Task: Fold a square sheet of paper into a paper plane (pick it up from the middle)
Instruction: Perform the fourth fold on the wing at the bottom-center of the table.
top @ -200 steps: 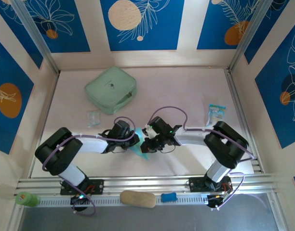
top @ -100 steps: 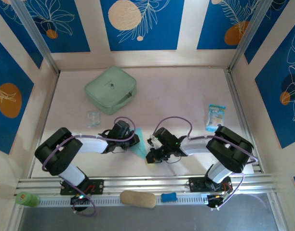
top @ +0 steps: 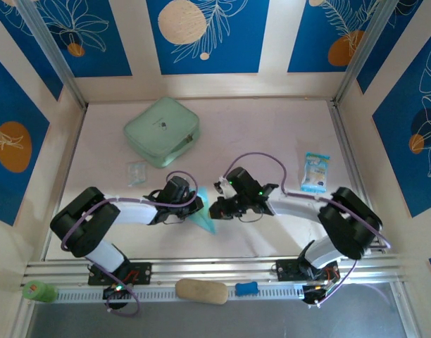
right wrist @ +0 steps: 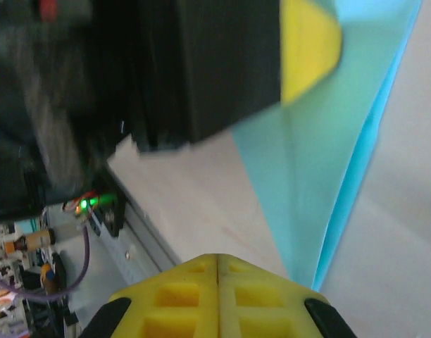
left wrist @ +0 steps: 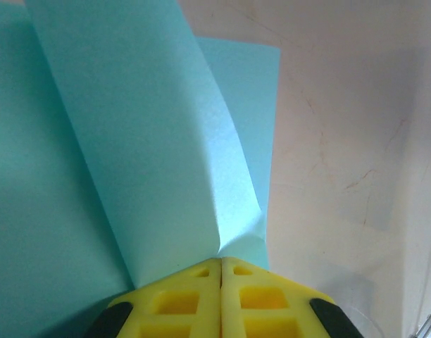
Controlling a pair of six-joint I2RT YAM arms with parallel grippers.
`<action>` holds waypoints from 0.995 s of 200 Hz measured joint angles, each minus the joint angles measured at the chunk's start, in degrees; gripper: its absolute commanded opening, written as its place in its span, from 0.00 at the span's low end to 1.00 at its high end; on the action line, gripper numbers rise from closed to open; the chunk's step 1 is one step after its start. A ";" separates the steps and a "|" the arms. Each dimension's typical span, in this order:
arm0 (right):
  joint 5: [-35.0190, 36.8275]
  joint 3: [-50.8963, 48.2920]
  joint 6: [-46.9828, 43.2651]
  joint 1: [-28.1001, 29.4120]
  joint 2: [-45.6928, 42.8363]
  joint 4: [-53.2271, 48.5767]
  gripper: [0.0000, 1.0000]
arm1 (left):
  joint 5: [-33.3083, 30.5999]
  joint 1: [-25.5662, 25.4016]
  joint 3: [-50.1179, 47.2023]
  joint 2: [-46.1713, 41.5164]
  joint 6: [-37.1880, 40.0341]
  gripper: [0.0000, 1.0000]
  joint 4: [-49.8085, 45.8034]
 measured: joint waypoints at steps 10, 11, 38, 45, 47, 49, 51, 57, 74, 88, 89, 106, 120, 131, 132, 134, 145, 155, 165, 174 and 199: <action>-0.02 1.79 -0.17 -0.04 3.13 0.07 0.06 | 0.00 0.00 0.00 0.00 0.00 0.07 0.02; -0.02 1.90 -0.17 -0.04 3.30 0.07 0.06 | 0.00 0.00 0.00 0.00 0.00 0.07 0.02; 0.02 3.56 -0.28 0.02 8.46 -0.09 0.06 | 0.00 0.00 0.00 0.00 0.00 0.07 0.02; 0.00 3.74 -0.28 0.02 9.11 -0.17 0.06 | 0.00 0.00 0.00 0.00 0.00 0.07 0.02; 0.02 3.76 -0.28 0.02 9.20 -0.20 0.06 | 0.00 0.00 0.00 -0.02 0.00 0.07 0.02; 0.00 3.76 -0.28 0.02 9.38 -0.17 0.06 | 0.00 0.00 0.00 -0.02 0.00 0.07 0.02; -0.02 3.78 -0.28 0.02 9.51 -0.15 0.06 | 0.00 0.00 0.00 -0.02 0.00 0.07 0.02; -0.04 3.80 -0.28 0.02 9.81 -0.17 0.06 | 0.00 0.00 0.00 -0.02 0.00 0.07 0.02; -0.02 4.09 -0.28 0.24 10.43 -0.11 0.06 | 0.00 0.00 0.00 -0.02 0.00 0.07 0.02; -0.07 4.39 -0.28 0.39 10.93 0.04 0.06 | 0.00 0.00 0.00 -0.02 0.00 0.07 0.02; -0.07 4.39 -0.26 0.39 10.97 0.04 0.06 | 0.00 0.00 0.00 -0.02 0.00 0.07 0.02; -0.04 4.42 -0.28 0.68 11.08 0.04 0.07 | 0.00 0.00 0.00 -0.02 0.00 0.07 0.00; -0.02 4.57 -0.28 0.96 11.08 0.02 0.07 | 0.00 0.00 0.00 -0.09 0.00 0.07 -0.04; -0.02 4.85 -0.28 1.27 11.10 0.02 0.06 | -0.07 0.00 0.00 -0.17 0.00 0.07 -0.13; -0.02 4.85 -0.28 1.29 11.10 0.00 0.06 | -0.07 0.00 0.00 -0.17 0.00 0.07 -0.13; -0.02 4.92 -0.28 1.36 11.10 0.00 0.06 | -0.09 0.00 0.00 -0.20 0.00 0.07 -0.13; 0.02 5.27 -0.28 1.51 11.41 0.07 0.07 | -0.24 0.00 0.00 -0.31 0.00 0.07 -0.33; 0.31 5.40 -0.28 1.53 12.00 0.26 0.06 | -0.39 0.00 0.00 -0.37 0.00 0.07 -0.50; 0.85 5.38 -0.28 1.51 12.96 0.22 0.06 | -0.44 0.00 0.00 -0.44 0.00 0.07 -0.59; 1.16 5.16 -0.28 1.51 14.03 0.44 0.06 | -0.46 0.00 0.00 -0.48 0.00 0.07 -0.61; -0.07 3.48 -0.24 1.40 14.82 3.48 0.04 | -0.70 0.02 -0.22 -1.18 0.04 0.08 -1.46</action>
